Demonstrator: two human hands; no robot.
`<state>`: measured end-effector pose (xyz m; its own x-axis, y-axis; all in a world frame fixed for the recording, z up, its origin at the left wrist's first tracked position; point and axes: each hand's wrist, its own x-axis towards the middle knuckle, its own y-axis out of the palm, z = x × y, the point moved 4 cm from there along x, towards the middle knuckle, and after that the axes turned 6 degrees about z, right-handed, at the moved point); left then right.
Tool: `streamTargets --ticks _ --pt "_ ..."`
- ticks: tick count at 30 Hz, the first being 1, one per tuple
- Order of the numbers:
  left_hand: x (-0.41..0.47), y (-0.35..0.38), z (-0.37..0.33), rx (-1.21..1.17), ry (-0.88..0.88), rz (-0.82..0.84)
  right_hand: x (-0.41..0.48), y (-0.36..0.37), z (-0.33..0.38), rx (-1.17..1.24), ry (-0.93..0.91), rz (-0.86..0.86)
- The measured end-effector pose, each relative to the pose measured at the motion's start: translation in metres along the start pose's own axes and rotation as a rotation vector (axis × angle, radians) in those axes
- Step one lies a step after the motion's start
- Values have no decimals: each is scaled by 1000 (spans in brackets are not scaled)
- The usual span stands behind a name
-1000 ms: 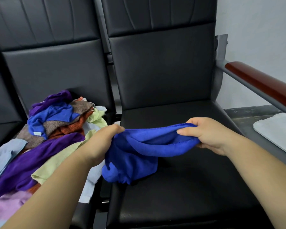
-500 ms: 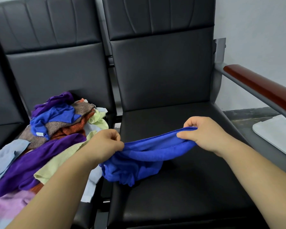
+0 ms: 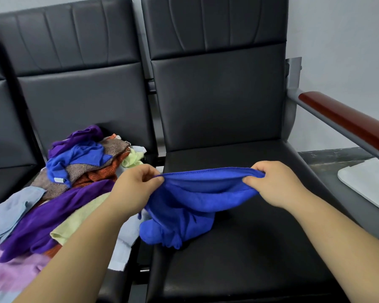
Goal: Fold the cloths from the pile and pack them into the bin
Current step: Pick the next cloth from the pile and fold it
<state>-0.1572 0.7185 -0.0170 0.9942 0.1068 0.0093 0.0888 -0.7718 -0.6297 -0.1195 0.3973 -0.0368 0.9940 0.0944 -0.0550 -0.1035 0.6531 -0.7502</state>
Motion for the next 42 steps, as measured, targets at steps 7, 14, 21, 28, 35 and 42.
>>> streamTargets --ticks 7,14,21,28,35,42 --pt "1 -12 12 411 -49 112 3 -1 -14 59 140 -13" --pt "2 -16 16 145 -158 -45 6 6 -24 482 326 -19" --pt "4 -18 25 -164 -189 -59 6 14 -25 1222 533 7" --pt "8 -9 32 -353 -280 -87 4 16 -14 1424 369 48" --pt "30 6 20 -677 -202 -165 29 21 -3 1297 256 12" --pt "48 -5 -34 -682 148 -344 57 -34 14 1414 -51 -224"
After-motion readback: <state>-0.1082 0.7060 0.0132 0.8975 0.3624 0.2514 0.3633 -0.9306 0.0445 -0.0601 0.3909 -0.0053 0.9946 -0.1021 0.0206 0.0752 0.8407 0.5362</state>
